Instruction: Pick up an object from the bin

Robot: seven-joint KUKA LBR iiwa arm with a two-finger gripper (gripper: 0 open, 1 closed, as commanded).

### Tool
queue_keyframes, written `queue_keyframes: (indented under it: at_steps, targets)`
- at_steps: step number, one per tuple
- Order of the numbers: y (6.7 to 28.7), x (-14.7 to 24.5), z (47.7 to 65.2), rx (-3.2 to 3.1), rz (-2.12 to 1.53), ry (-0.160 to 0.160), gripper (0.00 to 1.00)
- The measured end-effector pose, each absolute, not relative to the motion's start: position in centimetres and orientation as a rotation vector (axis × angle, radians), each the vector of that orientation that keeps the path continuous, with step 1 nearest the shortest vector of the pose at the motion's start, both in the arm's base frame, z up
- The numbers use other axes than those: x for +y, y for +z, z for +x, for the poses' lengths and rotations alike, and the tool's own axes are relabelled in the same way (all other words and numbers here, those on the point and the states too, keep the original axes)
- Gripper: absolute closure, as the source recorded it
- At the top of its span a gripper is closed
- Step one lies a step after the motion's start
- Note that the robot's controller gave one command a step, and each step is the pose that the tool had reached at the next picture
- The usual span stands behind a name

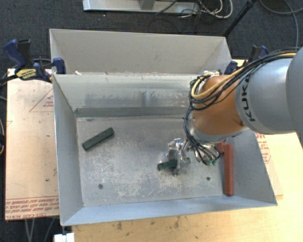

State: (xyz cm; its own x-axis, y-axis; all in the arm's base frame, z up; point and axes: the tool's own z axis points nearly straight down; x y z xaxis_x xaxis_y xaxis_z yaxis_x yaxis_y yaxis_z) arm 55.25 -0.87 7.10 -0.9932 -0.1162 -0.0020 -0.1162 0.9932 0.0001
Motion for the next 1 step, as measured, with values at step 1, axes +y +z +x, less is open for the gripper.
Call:
queue_keyframes:
  at_steps: [1]
  targets:
    - [24.84,-0.83,58.03,3.126,-0.196,0.0,1.0]
